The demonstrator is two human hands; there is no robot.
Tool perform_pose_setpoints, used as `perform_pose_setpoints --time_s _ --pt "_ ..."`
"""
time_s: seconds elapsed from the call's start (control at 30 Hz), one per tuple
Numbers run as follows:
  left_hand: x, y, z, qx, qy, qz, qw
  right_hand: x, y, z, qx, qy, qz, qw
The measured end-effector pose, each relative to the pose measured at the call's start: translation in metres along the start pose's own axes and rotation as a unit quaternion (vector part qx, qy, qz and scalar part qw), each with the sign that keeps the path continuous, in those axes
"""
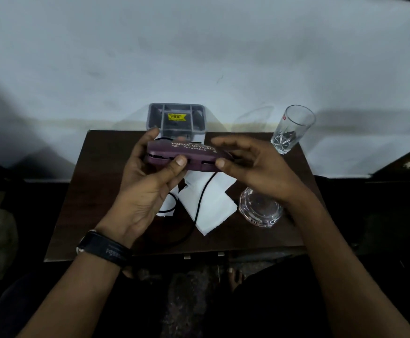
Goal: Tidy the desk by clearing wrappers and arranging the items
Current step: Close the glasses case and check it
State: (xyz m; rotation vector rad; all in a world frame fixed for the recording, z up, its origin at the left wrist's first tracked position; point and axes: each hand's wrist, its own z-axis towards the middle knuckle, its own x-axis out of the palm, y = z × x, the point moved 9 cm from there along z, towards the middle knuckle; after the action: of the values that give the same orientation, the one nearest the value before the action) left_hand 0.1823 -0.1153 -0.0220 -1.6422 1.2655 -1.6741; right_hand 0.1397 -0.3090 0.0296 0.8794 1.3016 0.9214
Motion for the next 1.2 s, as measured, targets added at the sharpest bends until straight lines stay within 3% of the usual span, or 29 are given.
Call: perform_pose_setpoints --time_s 0.17,0.37,0.47,0.6,0.73,0.93,1.07,1.2 --pt "0.002 -0.001 0.0 0.004 0.02 0.002 1.0 -0.006 0.001 0.002 -0.022 -0.028 0.021 0.999" --pt "0.009 0.004 -0.004 0.0 0.094 0.097 0.991 -0.019 -0.008 0.008 0.024 -0.123 0.043 0.991" --pt "0.011 0.009 -0.006 -0.01 0.111 0.132 0.985 -0.015 -0.021 0.012 0.065 -0.142 0.031 0.987" --pt "0.022 0.002 -0.01 0.056 0.129 0.268 0.953 0.001 -0.049 0.016 0.175 -0.137 0.089 0.971" --pt "0.023 0.005 -0.012 0.045 0.141 0.269 0.952 0.003 -0.053 0.02 0.198 -0.142 0.071 0.967" --pt "0.009 0.016 -0.011 -0.117 0.061 0.084 0.988 -0.003 -0.035 0.021 0.124 -0.116 -0.029 0.985" --pt "-0.003 0.019 -0.007 -0.12 -0.007 0.111 0.987 0.003 -0.034 0.017 0.118 -0.064 -0.061 0.989" --pt "-0.01 0.016 -0.005 -0.1 -0.041 0.122 0.987 -0.023 -0.043 0.01 0.161 -0.101 -0.059 0.98"
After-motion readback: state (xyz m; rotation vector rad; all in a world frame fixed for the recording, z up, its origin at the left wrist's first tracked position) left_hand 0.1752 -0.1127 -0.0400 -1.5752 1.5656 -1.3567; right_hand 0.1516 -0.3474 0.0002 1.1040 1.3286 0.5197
